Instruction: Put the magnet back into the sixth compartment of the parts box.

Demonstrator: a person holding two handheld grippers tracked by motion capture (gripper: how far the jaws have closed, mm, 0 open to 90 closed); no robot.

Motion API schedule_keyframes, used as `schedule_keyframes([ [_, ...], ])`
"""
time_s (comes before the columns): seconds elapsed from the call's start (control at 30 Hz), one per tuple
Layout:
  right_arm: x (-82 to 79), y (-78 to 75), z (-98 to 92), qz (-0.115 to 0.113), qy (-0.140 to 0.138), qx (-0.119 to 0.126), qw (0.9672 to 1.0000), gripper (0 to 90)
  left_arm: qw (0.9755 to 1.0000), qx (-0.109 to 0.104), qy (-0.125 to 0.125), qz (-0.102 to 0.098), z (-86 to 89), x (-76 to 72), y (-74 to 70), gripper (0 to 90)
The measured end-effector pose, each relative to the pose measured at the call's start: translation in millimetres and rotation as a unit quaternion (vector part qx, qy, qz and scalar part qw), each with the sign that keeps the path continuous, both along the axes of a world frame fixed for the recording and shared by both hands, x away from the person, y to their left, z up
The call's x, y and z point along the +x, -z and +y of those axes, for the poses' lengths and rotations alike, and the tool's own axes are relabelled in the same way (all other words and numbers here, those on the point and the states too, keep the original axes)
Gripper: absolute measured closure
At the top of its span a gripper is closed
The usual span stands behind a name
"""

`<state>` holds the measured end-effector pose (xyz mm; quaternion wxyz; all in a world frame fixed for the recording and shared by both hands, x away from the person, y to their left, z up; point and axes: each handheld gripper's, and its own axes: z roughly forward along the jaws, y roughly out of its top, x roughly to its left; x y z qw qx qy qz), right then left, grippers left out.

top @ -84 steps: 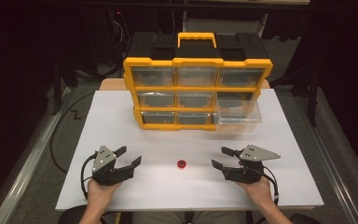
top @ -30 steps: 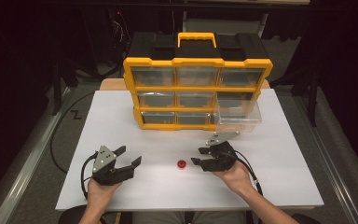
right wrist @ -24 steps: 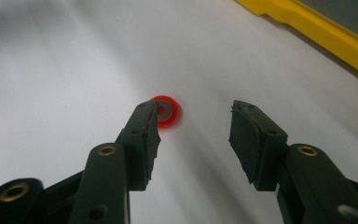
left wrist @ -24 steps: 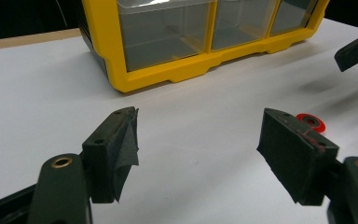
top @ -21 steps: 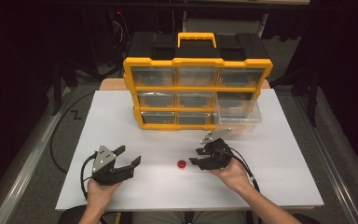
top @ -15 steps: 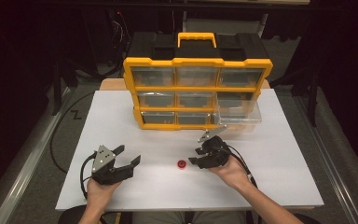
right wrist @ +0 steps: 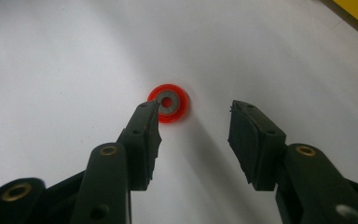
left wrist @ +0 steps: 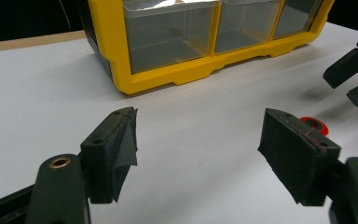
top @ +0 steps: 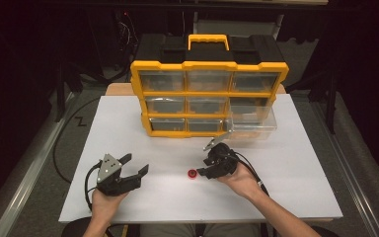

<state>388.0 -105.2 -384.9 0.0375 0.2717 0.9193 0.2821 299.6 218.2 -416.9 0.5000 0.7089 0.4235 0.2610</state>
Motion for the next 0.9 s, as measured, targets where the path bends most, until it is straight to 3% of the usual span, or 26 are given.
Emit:
schedule_keyframes([
  [0.9, 7.2, 8.6, 40.8, 0.033, -0.032, -0.075, 0.9961, 54.2, 1.0000, -0.003, -0.001, 0.003, 0.7, 0.3, 0.0, 27.8],
])
